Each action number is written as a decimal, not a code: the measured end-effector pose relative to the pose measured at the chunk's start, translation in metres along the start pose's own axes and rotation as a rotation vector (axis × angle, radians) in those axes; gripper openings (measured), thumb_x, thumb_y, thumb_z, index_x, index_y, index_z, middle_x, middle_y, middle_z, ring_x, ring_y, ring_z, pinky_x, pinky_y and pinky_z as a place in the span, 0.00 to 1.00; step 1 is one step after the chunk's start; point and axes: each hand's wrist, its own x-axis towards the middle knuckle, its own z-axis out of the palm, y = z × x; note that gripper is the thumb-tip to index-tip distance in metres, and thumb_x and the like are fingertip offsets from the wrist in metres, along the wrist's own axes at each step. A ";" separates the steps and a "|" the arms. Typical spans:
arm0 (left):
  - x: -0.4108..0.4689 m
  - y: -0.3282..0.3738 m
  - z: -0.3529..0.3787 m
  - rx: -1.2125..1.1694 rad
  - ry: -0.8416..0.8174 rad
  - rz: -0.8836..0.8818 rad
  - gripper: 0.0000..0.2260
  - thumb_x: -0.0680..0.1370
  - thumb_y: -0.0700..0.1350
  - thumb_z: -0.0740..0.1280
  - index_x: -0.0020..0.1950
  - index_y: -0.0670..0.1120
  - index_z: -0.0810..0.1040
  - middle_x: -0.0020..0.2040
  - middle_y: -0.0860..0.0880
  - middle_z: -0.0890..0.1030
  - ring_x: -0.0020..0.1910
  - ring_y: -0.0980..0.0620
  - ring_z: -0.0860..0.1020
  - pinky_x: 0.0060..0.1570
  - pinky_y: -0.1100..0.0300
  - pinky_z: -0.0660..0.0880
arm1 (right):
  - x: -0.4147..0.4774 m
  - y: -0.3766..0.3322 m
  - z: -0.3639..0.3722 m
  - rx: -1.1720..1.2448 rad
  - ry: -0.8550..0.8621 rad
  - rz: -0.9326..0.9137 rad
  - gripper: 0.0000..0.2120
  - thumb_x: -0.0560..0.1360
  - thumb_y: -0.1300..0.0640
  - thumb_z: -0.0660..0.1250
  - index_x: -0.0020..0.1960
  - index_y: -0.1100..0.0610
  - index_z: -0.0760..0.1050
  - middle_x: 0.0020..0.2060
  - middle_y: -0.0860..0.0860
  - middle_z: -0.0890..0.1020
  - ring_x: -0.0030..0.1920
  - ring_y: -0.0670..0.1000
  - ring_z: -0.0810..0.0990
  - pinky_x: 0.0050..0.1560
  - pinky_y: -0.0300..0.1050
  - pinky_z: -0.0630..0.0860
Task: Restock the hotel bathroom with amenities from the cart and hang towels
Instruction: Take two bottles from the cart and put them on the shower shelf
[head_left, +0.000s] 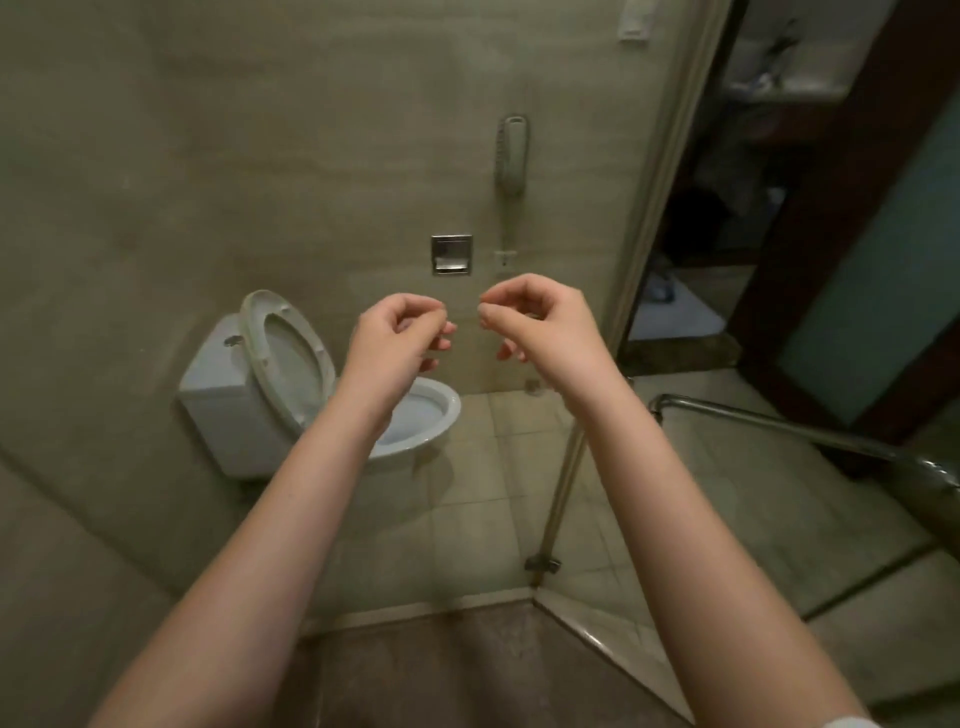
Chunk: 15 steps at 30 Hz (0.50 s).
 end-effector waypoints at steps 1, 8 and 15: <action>0.004 0.001 0.017 0.006 -0.047 0.005 0.06 0.78 0.40 0.63 0.43 0.49 0.74 0.39 0.50 0.80 0.38 0.54 0.77 0.39 0.61 0.72 | 0.000 0.004 -0.015 -0.013 0.044 0.008 0.06 0.72 0.63 0.70 0.41 0.54 0.77 0.43 0.64 0.82 0.29 0.48 0.74 0.25 0.30 0.67; 0.018 -0.007 0.111 0.007 -0.374 0.003 0.07 0.77 0.38 0.62 0.42 0.48 0.75 0.38 0.50 0.80 0.36 0.54 0.76 0.36 0.62 0.70 | -0.015 0.029 -0.095 -0.106 0.348 0.149 0.02 0.74 0.61 0.69 0.46 0.58 0.79 0.45 0.62 0.83 0.32 0.47 0.76 0.25 0.30 0.69; 0.017 -0.030 0.189 0.054 -0.628 -0.085 0.05 0.78 0.40 0.62 0.47 0.48 0.76 0.40 0.50 0.79 0.36 0.54 0.76 0.37 0.62 0.71 | -0.045 0.075 -0.160 -0.212 0.703 0.355 0.06 0.76 0.56 0.66 0.51 0.57 0.78 0.39 0.51 0.81 0.33 0.45 0.78 0.28 0.32 0.71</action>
